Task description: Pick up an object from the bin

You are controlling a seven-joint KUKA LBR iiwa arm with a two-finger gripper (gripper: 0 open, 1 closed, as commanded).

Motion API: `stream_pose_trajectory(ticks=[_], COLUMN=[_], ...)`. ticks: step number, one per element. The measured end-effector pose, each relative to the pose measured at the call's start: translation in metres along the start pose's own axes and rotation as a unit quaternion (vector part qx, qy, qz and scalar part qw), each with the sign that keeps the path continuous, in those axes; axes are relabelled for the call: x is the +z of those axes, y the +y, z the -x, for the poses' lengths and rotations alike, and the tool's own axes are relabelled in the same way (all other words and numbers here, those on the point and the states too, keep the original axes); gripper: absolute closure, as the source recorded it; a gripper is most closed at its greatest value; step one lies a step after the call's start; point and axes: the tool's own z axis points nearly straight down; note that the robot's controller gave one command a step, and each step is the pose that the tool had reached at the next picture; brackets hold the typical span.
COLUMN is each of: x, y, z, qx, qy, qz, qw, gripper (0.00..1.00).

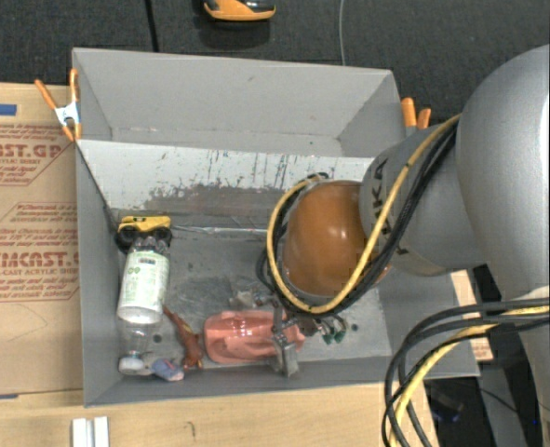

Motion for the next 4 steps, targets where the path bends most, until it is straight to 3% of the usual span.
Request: stream_pose_trajectory(ticks=[1,2,3,4], x=[0.006,0.006,-0.048,-0.076], y=[-0.010,-0.010,-0.012,-0.003], z=[0.009,0.009,0.030,0.015], qx=[0.015,0.015,0.019,0.026], qy=[0.0013,0.0012,0.0063,0.0027], qz=[0.001,0.001,0.001,0.000], qw=[0.9999,0.9999,0.9998,0.9997], gripper=[1.00,1.00,1.00,1.00])
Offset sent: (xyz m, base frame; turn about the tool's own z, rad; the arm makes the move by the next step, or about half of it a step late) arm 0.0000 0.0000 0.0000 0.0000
